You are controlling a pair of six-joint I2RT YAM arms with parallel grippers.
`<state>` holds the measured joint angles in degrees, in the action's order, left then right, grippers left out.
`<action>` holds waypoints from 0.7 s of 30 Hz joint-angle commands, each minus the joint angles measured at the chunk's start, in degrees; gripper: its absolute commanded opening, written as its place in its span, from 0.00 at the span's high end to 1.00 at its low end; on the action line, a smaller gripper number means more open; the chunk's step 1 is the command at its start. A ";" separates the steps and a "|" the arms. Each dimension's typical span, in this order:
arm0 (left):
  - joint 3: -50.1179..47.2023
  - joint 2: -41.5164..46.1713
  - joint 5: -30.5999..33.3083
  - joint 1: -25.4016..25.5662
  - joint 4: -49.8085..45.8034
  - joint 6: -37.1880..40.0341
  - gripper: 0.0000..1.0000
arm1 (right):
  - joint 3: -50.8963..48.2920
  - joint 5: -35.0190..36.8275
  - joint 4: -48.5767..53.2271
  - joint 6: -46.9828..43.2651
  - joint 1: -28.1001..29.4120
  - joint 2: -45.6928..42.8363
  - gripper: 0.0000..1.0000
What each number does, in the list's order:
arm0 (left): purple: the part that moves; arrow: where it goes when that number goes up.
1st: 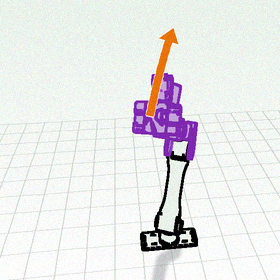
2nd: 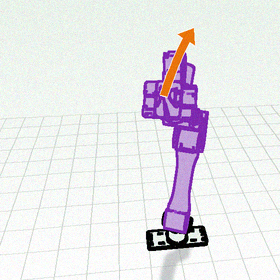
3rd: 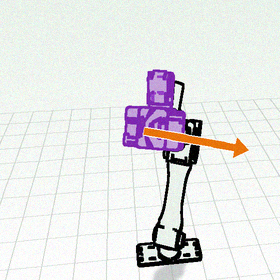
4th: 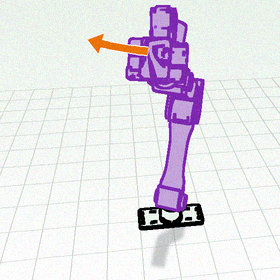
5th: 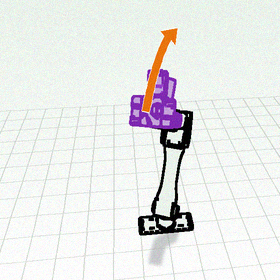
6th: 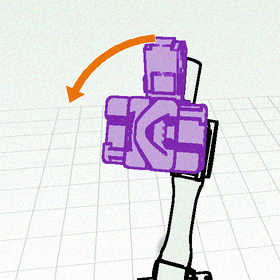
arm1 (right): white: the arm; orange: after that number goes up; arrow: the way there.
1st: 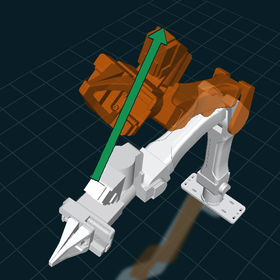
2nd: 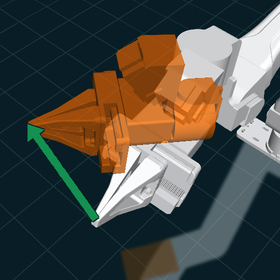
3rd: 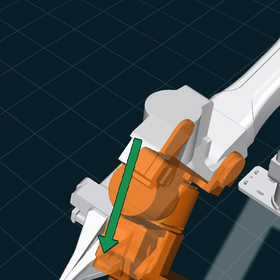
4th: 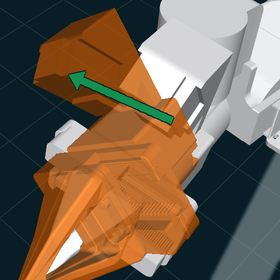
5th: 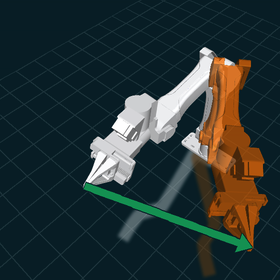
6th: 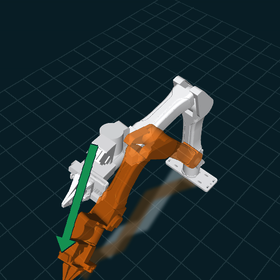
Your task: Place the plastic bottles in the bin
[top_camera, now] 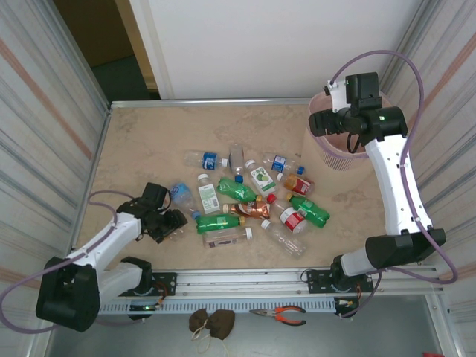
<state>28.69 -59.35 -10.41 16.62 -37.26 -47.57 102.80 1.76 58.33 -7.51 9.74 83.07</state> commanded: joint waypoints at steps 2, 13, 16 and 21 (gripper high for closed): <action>4.96 4.56 1.81 0.26 -2.82 4.03 0.38 | 0.99 0.35 -0.47 0.92 0.89 -2.71 0.15; 6.62 19.76 -10.41 0.23 12.82 19.16 0.40 | -2.08 -14.44 -8.84 5.71 1.51 -8.00 0.14; 4.64 22.97 -18.91 0.17 23.64 21.33 0.43 | -5.10 -21.99 -14.24 9.92 1.94 -10.36 0.14; 4.47 23.31 -25.87 0.23 37.07 24.53 0.46 | -12.26 -36.10 -28.76 19.33 3.19 -14.28 0.14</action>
<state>33.06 -35.94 -28.75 16.62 -12.29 -27.55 93.25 -23.20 40.47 4.14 11.88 70.96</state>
